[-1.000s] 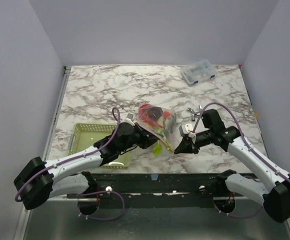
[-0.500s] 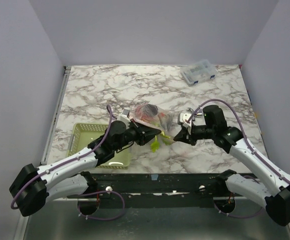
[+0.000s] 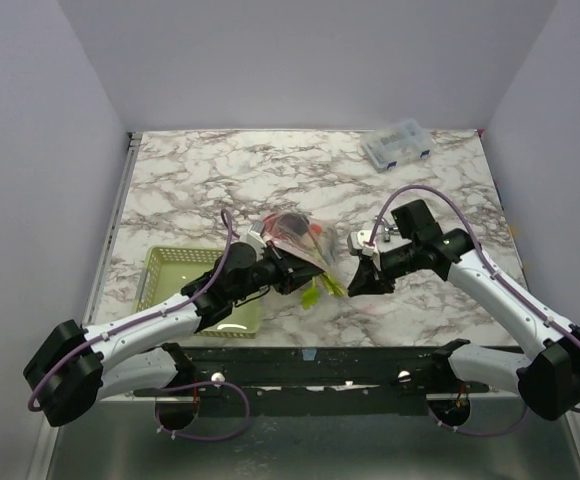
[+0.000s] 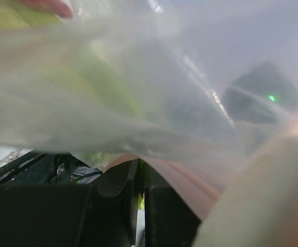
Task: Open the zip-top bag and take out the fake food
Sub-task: Pick up the fake vegetable from the zipper food storage bag.
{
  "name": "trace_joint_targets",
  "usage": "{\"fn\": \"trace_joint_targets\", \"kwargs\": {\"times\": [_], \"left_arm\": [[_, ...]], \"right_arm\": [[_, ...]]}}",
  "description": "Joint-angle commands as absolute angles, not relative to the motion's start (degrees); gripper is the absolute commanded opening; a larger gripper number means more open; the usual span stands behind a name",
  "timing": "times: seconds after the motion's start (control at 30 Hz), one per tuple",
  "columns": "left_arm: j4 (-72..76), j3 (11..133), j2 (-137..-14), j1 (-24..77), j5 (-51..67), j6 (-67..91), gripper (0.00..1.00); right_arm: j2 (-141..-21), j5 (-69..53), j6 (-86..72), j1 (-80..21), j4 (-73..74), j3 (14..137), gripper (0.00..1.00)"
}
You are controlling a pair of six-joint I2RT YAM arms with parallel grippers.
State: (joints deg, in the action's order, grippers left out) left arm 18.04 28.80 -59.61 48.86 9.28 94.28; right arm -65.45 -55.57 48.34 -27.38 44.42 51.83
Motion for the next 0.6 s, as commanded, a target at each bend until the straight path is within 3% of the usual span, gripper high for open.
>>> {"fn": "trace_joint_targets", "kwargs": {"times": [0.0, 0.23, 0.57], "left_arm": [[22.62, 32.95, -63.11, 48.87, 9.92, 91.43, 0.00], [24.51, 34.70, -65.74, 48.88, 11.46, 91.30, 0.00], [24.32, 32.83, -61.86, 48.10, 13.65, 91.71, 0.00]], "right_arm": [[-66.66, -58.85, 54.70, -27.39, 53.14, 53.79, 0.21], [-62.88, -51.80, 46.22, -27.81, 42.92, 51.01, 0.41], [-61.51, -44.52, 37.58, -27.86, 33.41, 48.37, 0.42]]}}
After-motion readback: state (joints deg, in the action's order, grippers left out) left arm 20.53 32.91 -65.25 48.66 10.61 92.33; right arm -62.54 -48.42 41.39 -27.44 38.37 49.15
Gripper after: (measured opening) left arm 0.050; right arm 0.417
